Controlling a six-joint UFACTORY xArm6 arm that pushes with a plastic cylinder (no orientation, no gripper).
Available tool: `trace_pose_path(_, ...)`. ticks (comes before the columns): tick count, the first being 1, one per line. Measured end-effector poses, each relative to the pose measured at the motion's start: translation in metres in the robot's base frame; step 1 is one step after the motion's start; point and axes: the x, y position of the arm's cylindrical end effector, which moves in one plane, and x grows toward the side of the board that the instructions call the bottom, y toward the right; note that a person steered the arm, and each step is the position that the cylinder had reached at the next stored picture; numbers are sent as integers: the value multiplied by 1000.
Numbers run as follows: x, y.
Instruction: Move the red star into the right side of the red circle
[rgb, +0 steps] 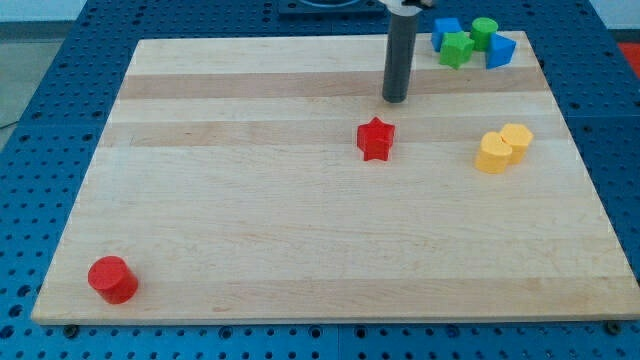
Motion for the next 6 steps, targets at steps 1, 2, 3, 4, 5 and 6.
trace_pose_path(1, 21, -8)
trace_pose_path(2, 54, -41)
trace_pose_path(3, 110, -74)
trace_pose_path(4, 125, -94)
trace_pose_path(5, 89, -87)
trace_pose_path(6, 85, -42)
